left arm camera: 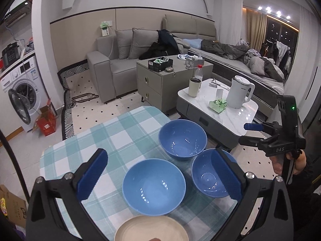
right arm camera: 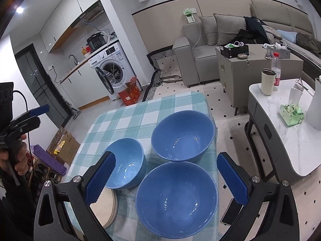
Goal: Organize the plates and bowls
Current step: 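Move both open grippers over the blue bowls, then close the left gripper on a blue bowl rim while the right gripper grips another bowl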
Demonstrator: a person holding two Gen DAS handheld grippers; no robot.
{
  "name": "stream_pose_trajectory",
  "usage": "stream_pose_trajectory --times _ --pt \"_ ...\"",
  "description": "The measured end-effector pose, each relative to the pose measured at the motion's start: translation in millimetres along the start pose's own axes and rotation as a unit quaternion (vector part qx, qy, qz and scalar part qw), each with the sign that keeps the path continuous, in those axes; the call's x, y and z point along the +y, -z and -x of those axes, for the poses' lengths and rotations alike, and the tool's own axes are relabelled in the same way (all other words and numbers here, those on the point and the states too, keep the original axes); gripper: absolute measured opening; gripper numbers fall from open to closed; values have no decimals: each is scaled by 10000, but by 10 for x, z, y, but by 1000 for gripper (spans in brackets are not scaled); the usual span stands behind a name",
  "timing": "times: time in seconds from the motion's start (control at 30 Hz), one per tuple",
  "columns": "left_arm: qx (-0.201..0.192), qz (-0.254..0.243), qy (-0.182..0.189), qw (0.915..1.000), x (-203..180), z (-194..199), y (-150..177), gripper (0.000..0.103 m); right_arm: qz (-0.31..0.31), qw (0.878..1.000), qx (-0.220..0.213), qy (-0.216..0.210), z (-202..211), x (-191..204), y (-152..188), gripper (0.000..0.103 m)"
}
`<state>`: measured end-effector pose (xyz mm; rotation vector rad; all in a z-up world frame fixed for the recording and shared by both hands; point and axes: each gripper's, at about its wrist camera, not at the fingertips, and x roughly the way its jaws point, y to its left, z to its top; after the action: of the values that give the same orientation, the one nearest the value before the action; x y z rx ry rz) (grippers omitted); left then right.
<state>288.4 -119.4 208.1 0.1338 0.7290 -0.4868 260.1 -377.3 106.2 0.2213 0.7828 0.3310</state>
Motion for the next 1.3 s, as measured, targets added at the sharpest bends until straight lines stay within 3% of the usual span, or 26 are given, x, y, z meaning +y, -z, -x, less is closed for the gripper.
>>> stream_pose_trajectory --times 0.33,0.63,1.07,1.3 --pt "360 -68 219 9991 -42 -927 -252 103 -369 9991 89 199 -149 -259 -199 103" --pt "915 -220 225 9953 -94 -1812 -268 103 -565 9973 288 362 -499 -462 -250 103" --pt "1707 -87 -142 9852 90 -2777 -127 101 -1354 9865 870 303 -1276 -828 -256 102" --pt "2101 188 -25 9775 177 -3123 -14 90 -1617 9800 1107 345 -1604 -1054 -187 95"
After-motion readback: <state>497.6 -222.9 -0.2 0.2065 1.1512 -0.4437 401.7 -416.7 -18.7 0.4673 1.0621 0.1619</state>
